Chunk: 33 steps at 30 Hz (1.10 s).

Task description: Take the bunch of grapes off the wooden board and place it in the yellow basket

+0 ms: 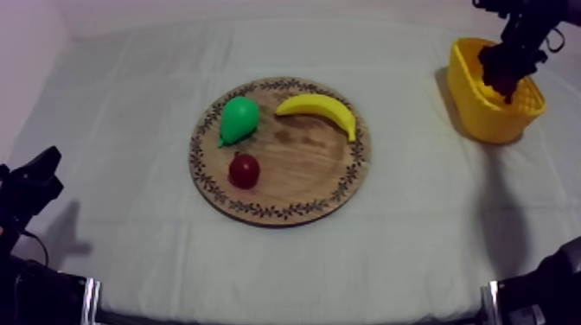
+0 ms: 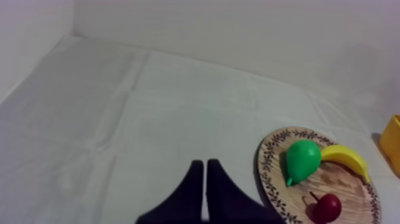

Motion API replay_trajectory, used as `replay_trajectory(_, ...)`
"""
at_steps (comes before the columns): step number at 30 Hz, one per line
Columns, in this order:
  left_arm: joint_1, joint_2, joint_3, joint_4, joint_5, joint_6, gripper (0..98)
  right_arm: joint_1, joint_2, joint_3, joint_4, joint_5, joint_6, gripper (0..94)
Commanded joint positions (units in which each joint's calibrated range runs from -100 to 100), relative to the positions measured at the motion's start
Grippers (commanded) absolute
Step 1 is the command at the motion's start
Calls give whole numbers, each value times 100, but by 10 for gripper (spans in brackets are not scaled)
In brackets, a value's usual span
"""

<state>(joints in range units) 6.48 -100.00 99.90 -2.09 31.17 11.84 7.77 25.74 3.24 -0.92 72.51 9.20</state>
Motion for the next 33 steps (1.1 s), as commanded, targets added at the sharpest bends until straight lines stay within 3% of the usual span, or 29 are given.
replay_trajectory(1, 0, 0, -2, -4, -5, 0, 1, 28, 90, -35, -86, -101, 48, 361)
replay_trajectory(6, 0, 0, -2, -4, -5, 0, 1, 83, 177, -85, -186, -298, 168, 559)
replay_trajectory(9, 0, 0, -2, -4, -5, 0, 1, 104, 123, -86, -206, -377, 219, 610)
replay_trajectory(18, 0, 0, -2, -4, -5, 0, 1, 158, -631, 349, -300, -732, 302, 580)
replay_trajectory(33, 0, 0, -2, -4, -5, 0, 1, 225, -3220, 1907, -177, -1458, 250, 515)
